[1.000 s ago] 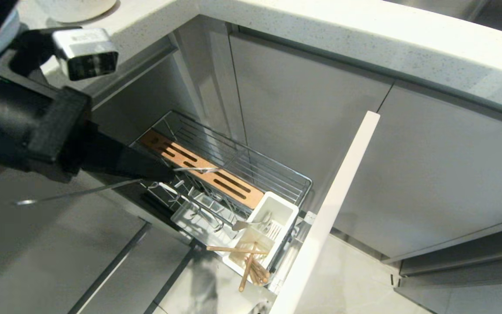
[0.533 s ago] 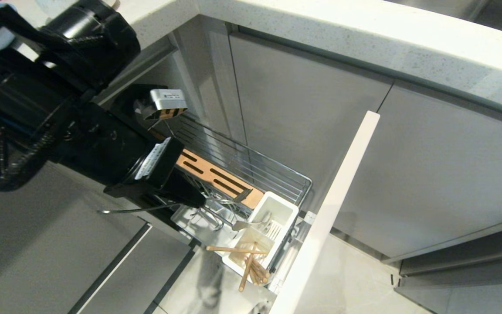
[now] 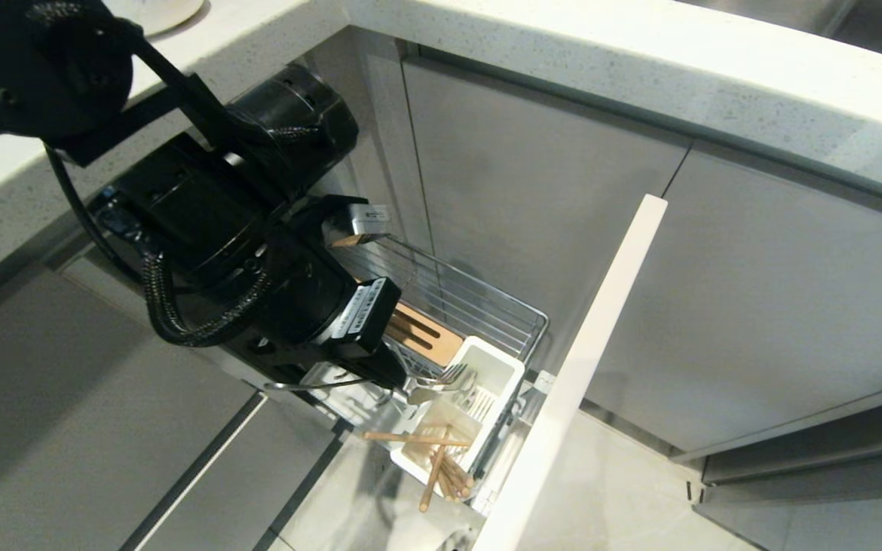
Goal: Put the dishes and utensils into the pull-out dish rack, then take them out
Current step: Pick up the fork and place it in the cupboard
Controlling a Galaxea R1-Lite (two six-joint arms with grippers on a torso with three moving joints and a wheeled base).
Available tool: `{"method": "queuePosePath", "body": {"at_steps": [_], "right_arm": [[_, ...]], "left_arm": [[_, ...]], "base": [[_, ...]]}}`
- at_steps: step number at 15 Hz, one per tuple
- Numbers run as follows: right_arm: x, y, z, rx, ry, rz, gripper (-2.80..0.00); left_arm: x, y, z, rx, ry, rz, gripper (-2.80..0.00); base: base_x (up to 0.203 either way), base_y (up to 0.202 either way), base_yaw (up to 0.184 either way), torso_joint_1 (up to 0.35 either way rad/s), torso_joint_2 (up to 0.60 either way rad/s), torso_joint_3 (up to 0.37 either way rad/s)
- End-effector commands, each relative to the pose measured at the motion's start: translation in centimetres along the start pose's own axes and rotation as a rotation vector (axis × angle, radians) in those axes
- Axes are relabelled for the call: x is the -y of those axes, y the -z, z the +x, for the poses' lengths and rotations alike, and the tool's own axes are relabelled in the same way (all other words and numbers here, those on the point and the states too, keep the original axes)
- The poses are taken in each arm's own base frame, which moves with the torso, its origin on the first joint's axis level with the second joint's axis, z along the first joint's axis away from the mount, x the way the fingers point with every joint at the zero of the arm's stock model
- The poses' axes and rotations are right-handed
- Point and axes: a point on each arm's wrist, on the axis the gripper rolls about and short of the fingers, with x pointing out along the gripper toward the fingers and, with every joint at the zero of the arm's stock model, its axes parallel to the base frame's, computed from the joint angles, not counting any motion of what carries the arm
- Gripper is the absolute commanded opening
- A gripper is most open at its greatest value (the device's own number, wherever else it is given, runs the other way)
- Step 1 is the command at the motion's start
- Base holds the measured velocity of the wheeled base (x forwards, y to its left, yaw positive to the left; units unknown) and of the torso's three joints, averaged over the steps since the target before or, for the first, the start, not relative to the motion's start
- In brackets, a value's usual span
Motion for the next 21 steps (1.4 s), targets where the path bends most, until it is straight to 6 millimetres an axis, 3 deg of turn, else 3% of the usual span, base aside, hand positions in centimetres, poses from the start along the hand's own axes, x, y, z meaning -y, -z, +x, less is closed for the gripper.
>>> {"method": "queuePosePath", "body": {"at_steps": [1, 9, 21], "right_arm": [[0.0, 0.0, 0.0, 0.003, -0.001, -0.001, -2.80], [0.0, 0.0, 0.0, 0.003, 0.001, 0.000, -2.80], [0.0, 0.0, 0.0, 0.003, 0.000, 0.000, -2.80]], "left_arm": [[0.6, -0.3, 1.4, -0.025, -0.014, -0.022, -2.80], [2.1, -1.4, 4.3, -0.021, -0.010, -0.127, -2.80], [1.3, -3.8, 9.1, -0.027, -0.044, -0.222, -2.80]], "base": [[0.000, 0.000, 0.000, 0.000, 0.00, 0.000], [0.000, 0.000, 0.000, 0.000, 0.00, 0.000], [0.000, 0.000, 0.000, 0.000, 0.00, 0.000]]}}
